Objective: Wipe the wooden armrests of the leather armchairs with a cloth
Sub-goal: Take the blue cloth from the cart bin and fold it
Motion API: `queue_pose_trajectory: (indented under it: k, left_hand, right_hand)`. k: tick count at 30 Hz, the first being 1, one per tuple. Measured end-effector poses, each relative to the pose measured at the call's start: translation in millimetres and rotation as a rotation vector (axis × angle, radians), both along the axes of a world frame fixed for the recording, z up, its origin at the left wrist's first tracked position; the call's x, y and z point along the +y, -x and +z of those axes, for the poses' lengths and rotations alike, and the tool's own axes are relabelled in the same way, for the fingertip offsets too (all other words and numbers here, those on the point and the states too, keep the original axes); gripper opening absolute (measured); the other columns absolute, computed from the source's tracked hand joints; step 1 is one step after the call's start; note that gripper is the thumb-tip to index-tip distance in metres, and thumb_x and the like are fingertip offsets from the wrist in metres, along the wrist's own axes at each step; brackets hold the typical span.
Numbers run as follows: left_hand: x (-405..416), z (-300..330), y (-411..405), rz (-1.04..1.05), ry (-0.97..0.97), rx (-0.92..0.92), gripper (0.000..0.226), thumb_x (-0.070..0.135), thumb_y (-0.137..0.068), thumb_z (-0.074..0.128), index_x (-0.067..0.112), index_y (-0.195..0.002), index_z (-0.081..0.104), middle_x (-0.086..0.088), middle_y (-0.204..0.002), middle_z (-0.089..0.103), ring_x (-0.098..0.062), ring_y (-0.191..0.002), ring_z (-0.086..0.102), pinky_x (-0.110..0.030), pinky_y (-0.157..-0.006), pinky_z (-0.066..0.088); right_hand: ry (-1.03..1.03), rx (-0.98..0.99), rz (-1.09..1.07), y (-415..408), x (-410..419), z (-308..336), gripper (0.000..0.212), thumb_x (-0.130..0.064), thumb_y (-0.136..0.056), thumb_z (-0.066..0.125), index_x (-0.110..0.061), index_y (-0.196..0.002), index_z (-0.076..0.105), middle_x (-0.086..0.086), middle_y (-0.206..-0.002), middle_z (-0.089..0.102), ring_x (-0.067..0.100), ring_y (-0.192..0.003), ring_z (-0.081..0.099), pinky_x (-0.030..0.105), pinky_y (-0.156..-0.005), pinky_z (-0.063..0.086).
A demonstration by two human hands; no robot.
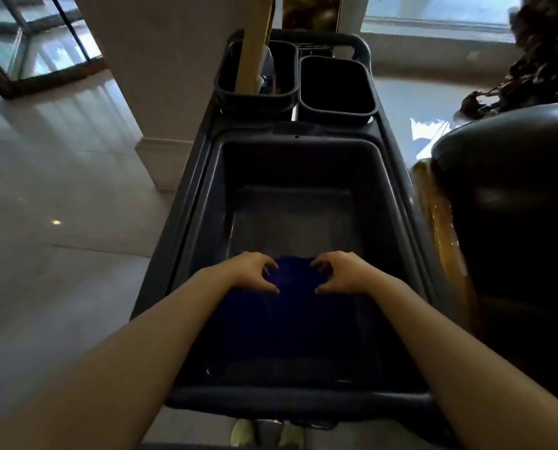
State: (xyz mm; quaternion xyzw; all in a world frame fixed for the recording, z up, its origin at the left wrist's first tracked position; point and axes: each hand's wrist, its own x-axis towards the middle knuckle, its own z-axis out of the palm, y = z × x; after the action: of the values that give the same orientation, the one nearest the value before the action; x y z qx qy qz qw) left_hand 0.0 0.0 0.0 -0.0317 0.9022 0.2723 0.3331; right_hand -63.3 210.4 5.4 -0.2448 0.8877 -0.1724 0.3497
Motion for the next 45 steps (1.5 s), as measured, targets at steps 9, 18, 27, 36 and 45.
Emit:
queue_pose_trajectory:
  k: [9,18,27,36,45]
  left_hand:
    - [-4.8,-37.0,1.5,0.001,0.11,0.064,0.07,0.034,-0.075,0.067,0.021,-0.136,0.036,-0.006,-0.139,0.043,-0.024,-0.125,0.042,-0.04,-0.105,0.038]
    - [5.7,-58.3,-18.5,0.095,0.169,0.234,0.056,0.018,-0.078,0.066,0.018,-0.13,0.044,-0.006,-0.13,0.046,-0.023,-0.12,0.043,-0.038,-0.101,0.041]
    - [-15.8,-18.4,-12.8,0.251,-0.106,0.107,0.024,0.004,-0.073,0.069,0.018,-0.092,0.064,-0.003,-0.101,0.065,-0.015,-0.092,0.058,-0.024,-0.082,0.045]
    - [5.2,88.8,7.3,0.174,-0.26,0.324,0.027,0.005,-0.071,0.069,0.027,-0.085,0.062,-0.002,-0.091,0.066,-0.014,-0.085,0.064,-0.032,-0.081,0.054]
    - [108.8,202.5,17.2,-0.014,-0.336,0.574,0.027,-0.001,-0.072,0.069,0.017,-0.091,0.066,-0.011,-0.089,0.067,-0.014,-0.071,0.06,-0.02,-0.066,0.054]
  right_hand:
    - [-0.121,0.189,-0.001,-2.1,-7.0,-42.5,0.066,-0.032,-0.074,0.07,-0.025,-0.133,0.041,0.003,-0.137,0.045,0.024,-0.123,0.042,0.041,-0.091,0.045]
    - [-0.056,0.326,-0.104,-13.0,-12.7,-66.9,0.032,-0.02,-0.079,0.065,-0.017,-0.109,0.059,0.005,-0.117,0.059,0.025,-0.113,0.047,0.036,-0.082,0.048]
    - [0.108,0.087,-0.26,-2.3,7.1,-26.2,0.021,-0.011,-0.069,0.075,-0.016,-0.089,0.069,0.002,-0.087,0.066,0.014,-0.081,0.059,0.024,-0.075,0.047]
    - [0.305,0.279,-0.407,-6.0,49.2,77.2,0.024,-0.005,-0.066,0.073,-0.026,-0.077,0.067,-0.012,-0.067,0.064,0.001,-0.065,0.06,0.015,-0.061,0.043]
    - [0.429,0.341,-0.415,-14.1,169.0,210.9,0.022,-0.007,-0.074,0.071,-0.026,-0.083,0.065,-0.004,-0.082,0.067,0.01,-0.077,0.065,0.019,-0.06,0.047]
